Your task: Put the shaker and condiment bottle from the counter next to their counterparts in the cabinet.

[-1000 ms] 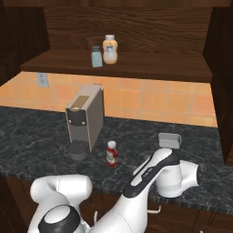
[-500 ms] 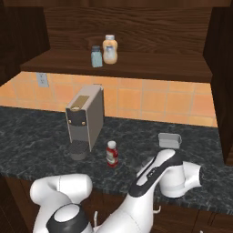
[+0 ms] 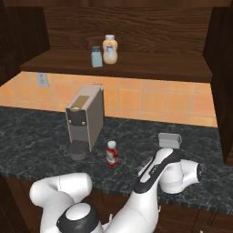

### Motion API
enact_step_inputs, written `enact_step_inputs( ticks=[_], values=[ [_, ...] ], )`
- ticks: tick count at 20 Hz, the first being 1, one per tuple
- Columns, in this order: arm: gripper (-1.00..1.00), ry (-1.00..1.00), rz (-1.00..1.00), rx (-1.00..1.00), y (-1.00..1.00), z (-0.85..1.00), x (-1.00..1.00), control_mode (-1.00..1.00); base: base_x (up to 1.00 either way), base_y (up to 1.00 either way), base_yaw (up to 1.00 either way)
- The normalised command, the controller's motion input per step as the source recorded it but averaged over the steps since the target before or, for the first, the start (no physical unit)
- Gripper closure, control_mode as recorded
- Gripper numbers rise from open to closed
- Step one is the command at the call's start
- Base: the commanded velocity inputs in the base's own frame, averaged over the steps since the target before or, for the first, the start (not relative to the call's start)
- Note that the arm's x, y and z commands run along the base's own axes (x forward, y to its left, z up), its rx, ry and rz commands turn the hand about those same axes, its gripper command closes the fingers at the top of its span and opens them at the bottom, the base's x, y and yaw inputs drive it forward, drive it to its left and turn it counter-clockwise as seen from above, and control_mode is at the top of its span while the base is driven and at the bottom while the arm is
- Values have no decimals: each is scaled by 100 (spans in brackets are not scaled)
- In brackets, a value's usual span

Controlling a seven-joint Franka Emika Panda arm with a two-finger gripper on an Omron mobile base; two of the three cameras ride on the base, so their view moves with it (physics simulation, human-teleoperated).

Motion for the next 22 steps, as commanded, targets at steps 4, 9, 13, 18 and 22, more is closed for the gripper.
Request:
enact_step_inputs(
  ticks=[4,9,13,18,22],
  values=[
    [-100,0,0,-1,-18,-11,22,-100,0,0,0],
    [-100,0,0,0,-10,-20,13,-100,0,0,0],
    [-100,0,0,0,0,-25,0,-100,0,0,0],
    [100,0,0,0,0,-22,4,-100,0,0,0],
    [100,0,0,0,0,-5,4,-100,0,0,0]
  ],
)
